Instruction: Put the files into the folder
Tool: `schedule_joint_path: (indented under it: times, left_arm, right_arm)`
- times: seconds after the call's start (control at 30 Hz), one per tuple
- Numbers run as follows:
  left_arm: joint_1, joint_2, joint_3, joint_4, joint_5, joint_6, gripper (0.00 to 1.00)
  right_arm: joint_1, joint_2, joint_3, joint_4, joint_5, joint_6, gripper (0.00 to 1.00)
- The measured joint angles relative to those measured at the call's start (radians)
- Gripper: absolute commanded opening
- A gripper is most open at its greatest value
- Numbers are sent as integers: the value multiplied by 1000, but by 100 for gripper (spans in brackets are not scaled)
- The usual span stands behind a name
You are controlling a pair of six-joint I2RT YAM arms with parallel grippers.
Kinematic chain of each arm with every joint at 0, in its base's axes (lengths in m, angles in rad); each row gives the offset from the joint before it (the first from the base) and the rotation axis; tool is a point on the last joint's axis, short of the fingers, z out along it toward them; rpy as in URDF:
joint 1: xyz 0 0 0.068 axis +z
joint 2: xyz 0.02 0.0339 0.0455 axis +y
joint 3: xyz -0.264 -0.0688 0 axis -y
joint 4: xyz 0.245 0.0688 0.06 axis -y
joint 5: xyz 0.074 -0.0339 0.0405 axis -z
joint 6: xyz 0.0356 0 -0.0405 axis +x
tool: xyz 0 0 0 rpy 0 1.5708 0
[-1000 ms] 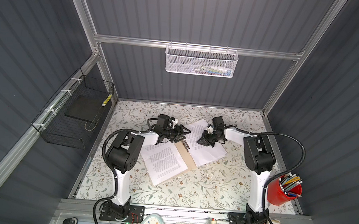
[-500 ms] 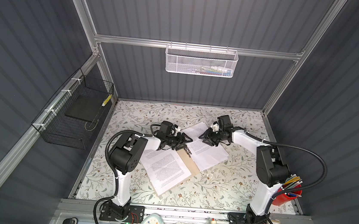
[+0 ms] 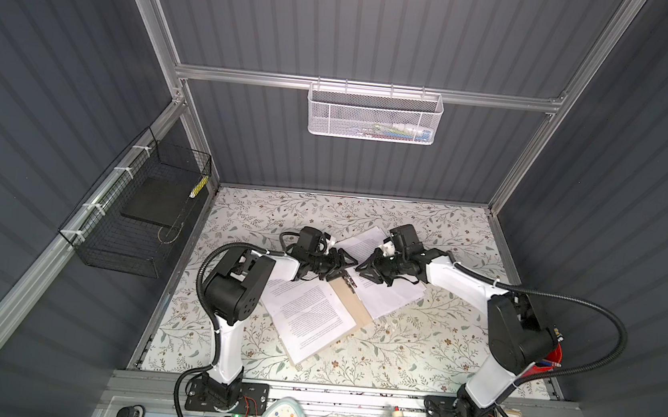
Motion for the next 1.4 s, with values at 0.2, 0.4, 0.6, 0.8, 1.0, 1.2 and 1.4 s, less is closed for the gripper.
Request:
schedule_joint_path:
  times: [0.2, 0.4, 0.6, 0.8, 1.0, 1.2, 1.4]
  left_arm:
    - [0, 0, -3, 0, -7, 0, 67]
    - [0, 0, -3, 0, -7, 1, 67]
    - [0, 0, -3, 0, -9, 3, 67]
    - [0, 0, -3, -14, -11, 8, 67]
    - [0, 0, -3, -19, -12, 8, 67]
    - [-1, 0, -3, -21, -15, 8, 67]
    - [-1, 0, -3, -23, -18, 11, 67]
  right_arm:
    - [15, 76, 16, 18, -11, 53, 22]
    - [26, 79, 23, 39, -12, 79, 21]
    - [27, 86, 28, 50, -12, 93, 19]
    - [30, 88, 28, 52, -12, 97, 18]
    - [35, 88, 21, 69, -15, 110, 16]
    - [37, 88, -4, 83, -16, 115, 14]
    - [38, 88, -25, 103, -16, 127, 9]
